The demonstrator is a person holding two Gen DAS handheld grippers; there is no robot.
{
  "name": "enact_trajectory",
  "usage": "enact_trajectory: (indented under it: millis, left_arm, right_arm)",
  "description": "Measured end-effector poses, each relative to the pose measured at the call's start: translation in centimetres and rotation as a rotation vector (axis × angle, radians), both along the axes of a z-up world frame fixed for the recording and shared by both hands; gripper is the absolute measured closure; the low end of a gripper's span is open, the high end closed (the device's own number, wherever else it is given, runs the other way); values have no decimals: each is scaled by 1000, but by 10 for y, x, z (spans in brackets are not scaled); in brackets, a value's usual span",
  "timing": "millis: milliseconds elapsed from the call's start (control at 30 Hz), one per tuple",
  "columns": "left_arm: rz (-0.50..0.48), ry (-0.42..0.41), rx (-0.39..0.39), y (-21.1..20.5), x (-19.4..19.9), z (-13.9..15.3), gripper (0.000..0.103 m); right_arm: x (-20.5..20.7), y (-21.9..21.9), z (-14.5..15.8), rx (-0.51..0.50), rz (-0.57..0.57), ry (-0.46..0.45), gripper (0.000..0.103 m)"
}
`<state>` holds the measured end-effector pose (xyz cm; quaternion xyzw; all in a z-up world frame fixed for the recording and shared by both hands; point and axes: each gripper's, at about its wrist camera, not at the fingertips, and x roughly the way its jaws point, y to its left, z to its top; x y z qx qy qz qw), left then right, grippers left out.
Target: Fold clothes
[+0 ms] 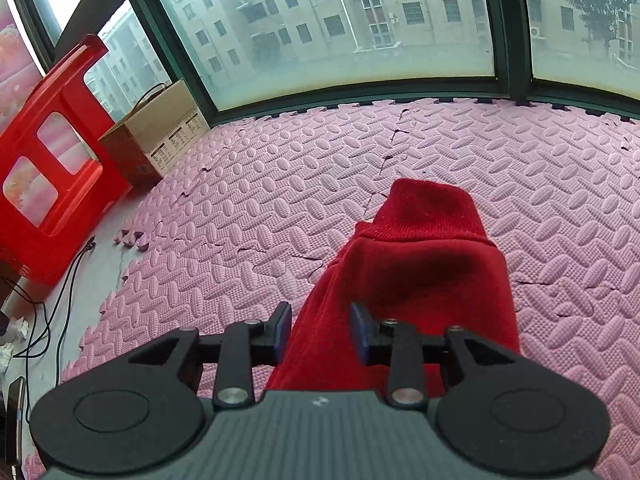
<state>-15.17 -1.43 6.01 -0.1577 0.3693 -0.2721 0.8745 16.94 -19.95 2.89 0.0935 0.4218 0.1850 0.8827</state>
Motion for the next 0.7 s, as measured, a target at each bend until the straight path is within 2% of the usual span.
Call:
enact_trajectory:
  millis: [33, 100, 133, 167, 233, 367, 500, 567, 700]
  left_arm:
    - [-5, -7, 3, -1, 0, 1, 91]
    - [-17, -23, 9, -3, -1, 3, 91]
    - [-22, -30, 10, -4, -2, 4, 91]
    - [-26, -34, 7, -4, -2, 4, 91]
    - [-31, -44, 2, -4, -2, 5, 91]
    - [-53, -75, -8, -4, -5, 8, 91]
    - [-77, -89, -14, -3, -7, 7, 91]
    - [-83, -83, -6, -4, -7, 6, 91]
    - [-75, -76, 2, 0, -8, 5, 91]
  right_arm:
    - [-1, 5, -1, -26, 0, -10, 68]
    - [-5, 13, -2, -95, -2, -39, 78]
    - [-6, 13, -1, -105, -7, -47, 88]
    - [-7, 10, 1, -97, -11, -51, 93]
    - [-10, 3, 6, -78, -25, -64, 98]
    - [-23, -22, 30, 5, -58, -117, 99]
    - [-36, -15, 50, 30, 7, -175, 99]
    - [-34, -5, 42, 1, 34, -164, 99]
    - [-21, 20, 2, -55, 83, -64, 99]
